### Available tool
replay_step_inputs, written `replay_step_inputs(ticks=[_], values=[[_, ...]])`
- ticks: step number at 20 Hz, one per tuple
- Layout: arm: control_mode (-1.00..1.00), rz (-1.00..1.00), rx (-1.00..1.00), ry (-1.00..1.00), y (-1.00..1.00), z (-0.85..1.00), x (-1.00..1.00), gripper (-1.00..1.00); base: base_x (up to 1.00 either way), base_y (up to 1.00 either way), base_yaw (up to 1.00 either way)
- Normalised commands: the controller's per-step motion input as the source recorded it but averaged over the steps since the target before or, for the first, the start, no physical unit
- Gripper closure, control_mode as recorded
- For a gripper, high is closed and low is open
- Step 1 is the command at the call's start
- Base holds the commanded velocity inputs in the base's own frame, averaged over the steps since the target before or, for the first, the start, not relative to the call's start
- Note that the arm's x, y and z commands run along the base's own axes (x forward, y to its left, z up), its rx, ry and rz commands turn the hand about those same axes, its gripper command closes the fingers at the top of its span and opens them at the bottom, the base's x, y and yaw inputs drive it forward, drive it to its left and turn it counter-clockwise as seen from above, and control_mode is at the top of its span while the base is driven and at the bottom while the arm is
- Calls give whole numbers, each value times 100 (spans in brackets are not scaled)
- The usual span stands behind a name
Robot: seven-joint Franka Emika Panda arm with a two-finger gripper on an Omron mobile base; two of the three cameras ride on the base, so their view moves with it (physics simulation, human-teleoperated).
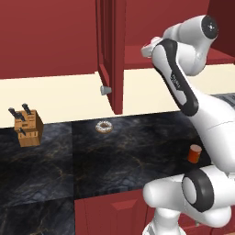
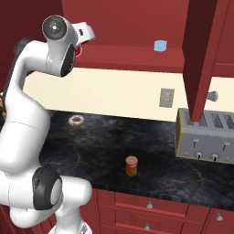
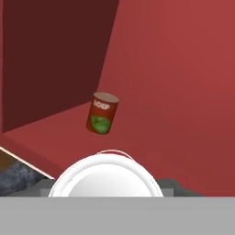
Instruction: Pick the cans from the counter and place them in their designated side in the cabinet.
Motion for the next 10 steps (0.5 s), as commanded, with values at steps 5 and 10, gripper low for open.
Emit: replay_step_inputs(ticks=[5,10], values=[[-100,0,0,4,1,-2,28,100,0,0,0],[-100,0,0,5,2,-5,31,100,0,0,0]])
